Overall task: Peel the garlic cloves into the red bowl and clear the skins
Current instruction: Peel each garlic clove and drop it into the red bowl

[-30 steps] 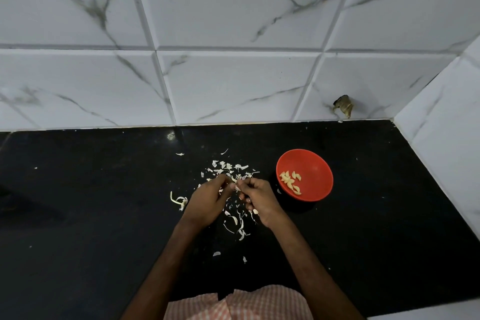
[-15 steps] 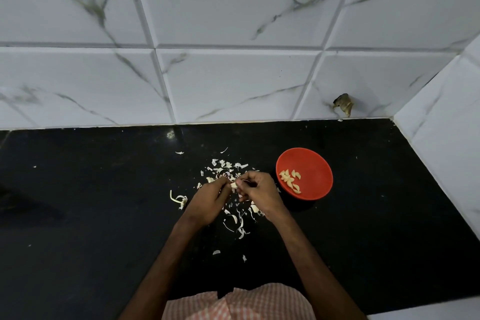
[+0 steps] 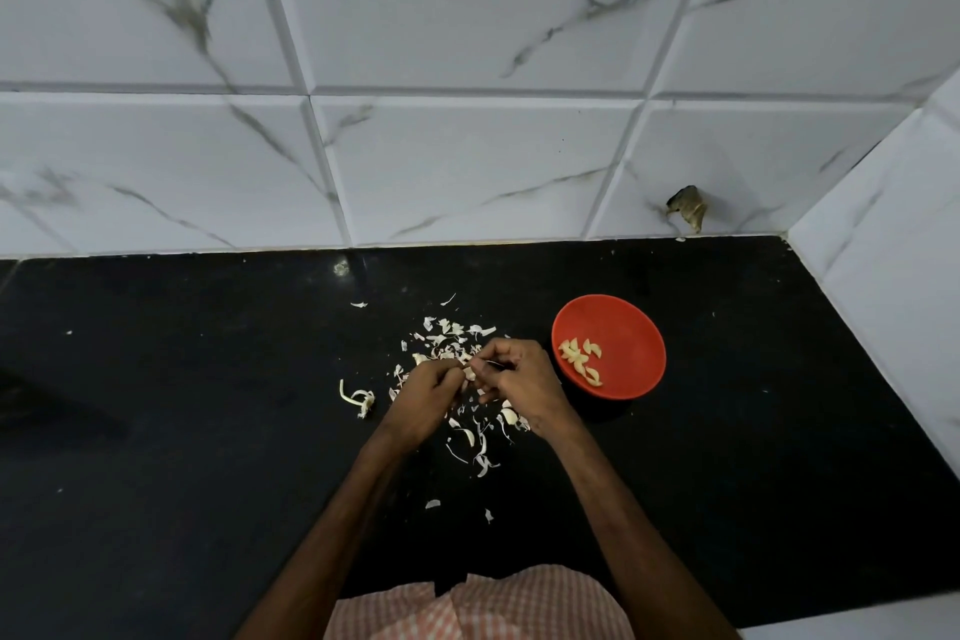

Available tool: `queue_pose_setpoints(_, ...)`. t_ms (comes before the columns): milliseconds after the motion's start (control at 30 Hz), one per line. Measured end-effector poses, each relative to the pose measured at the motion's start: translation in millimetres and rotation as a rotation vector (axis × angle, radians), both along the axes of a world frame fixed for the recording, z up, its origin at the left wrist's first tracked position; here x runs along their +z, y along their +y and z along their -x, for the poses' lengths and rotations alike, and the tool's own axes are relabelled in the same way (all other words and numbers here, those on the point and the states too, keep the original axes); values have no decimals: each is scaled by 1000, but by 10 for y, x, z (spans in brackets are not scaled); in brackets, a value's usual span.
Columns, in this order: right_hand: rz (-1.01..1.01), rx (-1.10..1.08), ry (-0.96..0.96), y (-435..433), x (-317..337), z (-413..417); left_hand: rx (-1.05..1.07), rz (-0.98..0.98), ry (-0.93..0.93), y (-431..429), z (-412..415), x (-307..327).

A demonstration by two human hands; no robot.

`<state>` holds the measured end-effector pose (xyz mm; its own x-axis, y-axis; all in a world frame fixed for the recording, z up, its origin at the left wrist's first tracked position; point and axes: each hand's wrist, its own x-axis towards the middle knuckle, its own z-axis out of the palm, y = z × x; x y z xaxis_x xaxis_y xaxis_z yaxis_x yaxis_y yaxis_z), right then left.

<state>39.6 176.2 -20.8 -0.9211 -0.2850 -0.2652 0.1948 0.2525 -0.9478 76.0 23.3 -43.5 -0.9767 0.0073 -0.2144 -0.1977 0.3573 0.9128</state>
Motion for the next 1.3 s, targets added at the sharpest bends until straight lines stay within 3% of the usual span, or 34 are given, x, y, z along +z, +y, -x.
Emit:
queue_pose_setpoints(233,108,-29,-17,-22,4,-38,111,-138,7,67,-17,14)
queue_pose_setpoints(500,163,71,-110,80,121,45,22,-213,31,37,-61,130)
queue_pose_setpoints(833,153,130,-155,102,228,120,-56,-147,68,8,-72,223)
queue_pose_setpoints(1033,77,174,-133,114,252,145,-89,20,164,18,-80,273)
queue_pose_setpoints(1300,45,161,-147,86,281,161,-40,-67,139,69,-61,273)
